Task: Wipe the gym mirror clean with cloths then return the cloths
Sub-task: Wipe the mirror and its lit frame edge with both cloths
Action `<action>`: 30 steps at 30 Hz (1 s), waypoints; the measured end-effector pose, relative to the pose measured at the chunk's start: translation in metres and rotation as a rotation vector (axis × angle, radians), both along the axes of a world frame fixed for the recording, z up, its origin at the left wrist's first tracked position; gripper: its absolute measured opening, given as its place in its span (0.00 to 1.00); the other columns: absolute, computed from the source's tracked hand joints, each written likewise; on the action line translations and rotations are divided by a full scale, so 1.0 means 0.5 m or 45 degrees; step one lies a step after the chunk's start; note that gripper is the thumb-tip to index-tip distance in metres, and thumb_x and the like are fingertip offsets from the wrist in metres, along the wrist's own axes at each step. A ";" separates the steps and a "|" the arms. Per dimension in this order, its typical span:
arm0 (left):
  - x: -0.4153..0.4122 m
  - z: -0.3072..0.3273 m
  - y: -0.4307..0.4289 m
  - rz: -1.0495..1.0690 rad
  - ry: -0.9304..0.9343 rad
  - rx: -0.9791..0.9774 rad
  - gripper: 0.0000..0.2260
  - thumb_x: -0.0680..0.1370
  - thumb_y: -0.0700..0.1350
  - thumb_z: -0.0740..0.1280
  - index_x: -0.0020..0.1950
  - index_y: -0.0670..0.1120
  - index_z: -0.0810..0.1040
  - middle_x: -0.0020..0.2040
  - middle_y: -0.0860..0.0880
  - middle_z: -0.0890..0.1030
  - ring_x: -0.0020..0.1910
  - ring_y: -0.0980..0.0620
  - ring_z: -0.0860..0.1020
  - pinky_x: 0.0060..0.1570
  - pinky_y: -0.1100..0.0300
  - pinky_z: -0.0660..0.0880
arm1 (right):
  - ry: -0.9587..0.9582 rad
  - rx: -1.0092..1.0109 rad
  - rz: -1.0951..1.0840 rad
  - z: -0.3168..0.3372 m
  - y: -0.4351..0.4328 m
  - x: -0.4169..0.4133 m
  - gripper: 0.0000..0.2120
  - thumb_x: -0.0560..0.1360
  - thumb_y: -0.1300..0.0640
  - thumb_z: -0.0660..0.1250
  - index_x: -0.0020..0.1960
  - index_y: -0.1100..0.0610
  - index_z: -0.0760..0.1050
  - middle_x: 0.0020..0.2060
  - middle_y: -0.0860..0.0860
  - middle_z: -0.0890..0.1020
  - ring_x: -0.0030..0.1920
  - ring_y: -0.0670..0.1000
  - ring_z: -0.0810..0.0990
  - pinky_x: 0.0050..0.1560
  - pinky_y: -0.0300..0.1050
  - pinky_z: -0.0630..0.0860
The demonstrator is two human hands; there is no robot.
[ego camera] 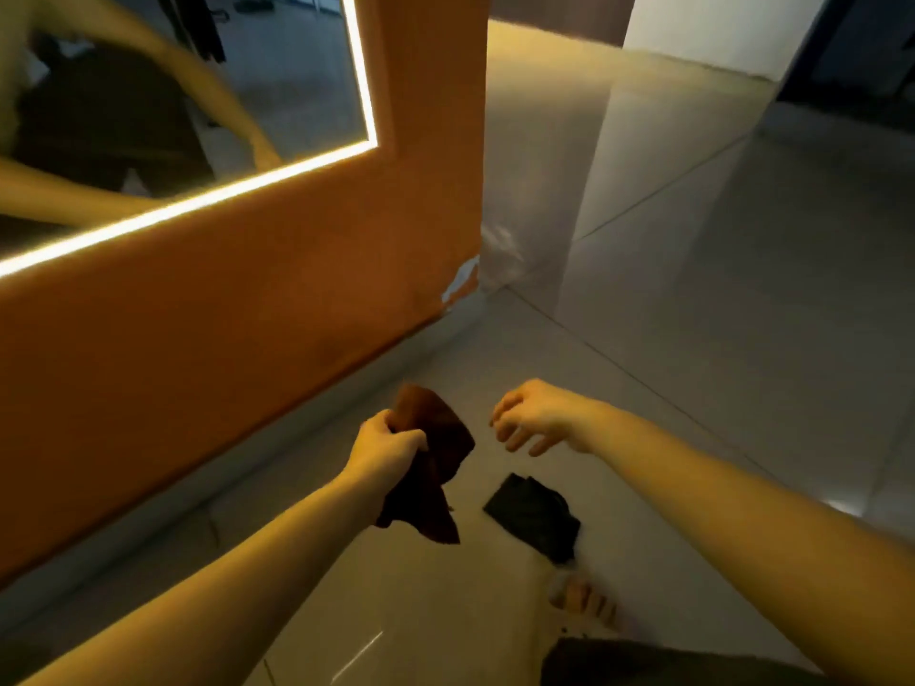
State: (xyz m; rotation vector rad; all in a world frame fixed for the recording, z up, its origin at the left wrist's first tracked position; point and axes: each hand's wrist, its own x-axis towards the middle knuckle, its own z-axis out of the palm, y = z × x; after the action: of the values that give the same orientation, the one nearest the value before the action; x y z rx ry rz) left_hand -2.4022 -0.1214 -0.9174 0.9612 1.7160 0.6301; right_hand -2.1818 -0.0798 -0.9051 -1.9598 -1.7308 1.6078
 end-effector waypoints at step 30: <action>-0.161 0.014 0.134 -0.104 0.145 0.010 0.05 0.79 0.36 0.67 0.52 0.45 0.78 0.46 0.41 0.83 0.44 0.43 0.82 0.42 0.53 0.74 | 0.176 -0.235 0.199 -0.103 0.206 -0.125 0.14 0.77 0.51 0.77 0.55 0.61 0.85 0.55 0.53 0.86 0.60 0.51 0.83 0.66 0.57 0.74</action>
State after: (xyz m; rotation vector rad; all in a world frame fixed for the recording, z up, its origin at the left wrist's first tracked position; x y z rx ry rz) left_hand -2.4824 -0.0542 -0.9102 1.0847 1.7654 0.5377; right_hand -2.2442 0.0229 -0.9567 -1.7727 -1.7788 1.9695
